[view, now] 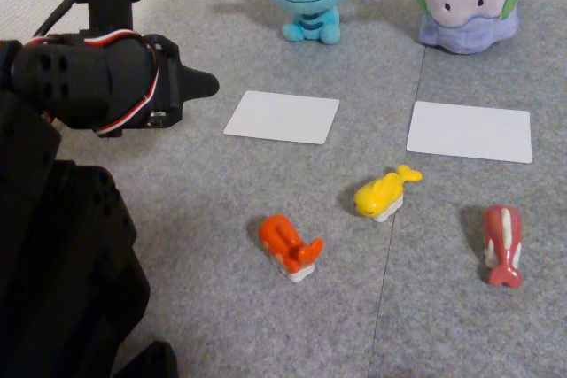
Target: Wooper wants to eat egg sudhi, and Goomy wants to eat shrimp sushi
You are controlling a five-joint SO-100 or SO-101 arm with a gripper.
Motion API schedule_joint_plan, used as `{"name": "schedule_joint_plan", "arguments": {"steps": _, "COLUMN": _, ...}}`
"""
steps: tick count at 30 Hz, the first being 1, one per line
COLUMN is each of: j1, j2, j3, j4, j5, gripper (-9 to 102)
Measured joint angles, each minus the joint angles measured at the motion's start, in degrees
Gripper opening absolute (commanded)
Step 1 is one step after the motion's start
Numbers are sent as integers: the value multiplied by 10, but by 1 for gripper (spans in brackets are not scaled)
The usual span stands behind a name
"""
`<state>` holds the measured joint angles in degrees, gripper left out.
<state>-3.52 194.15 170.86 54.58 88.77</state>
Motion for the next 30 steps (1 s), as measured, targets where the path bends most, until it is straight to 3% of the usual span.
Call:
{"name": "schedule_joint_plan", "arguments": {"steps": 6, "j1": 47, "j2": 5, "j3": 81, "j4": -18, "j5": -61, "gripper": 22}}
{"name": "schedule_joint_plan", "arguments": {"steps": 23, "j1": 47, "j2": 0, "j3": 82, "j4": -32, "j5": -87, "gripper": 22}}
{"name": "schedule_joint_plan", "arguments": {"steps": 30, "j1": 54, "j2": 0, "j3": 38, "j4": -11, "j5": -90, "gripper": 28}}
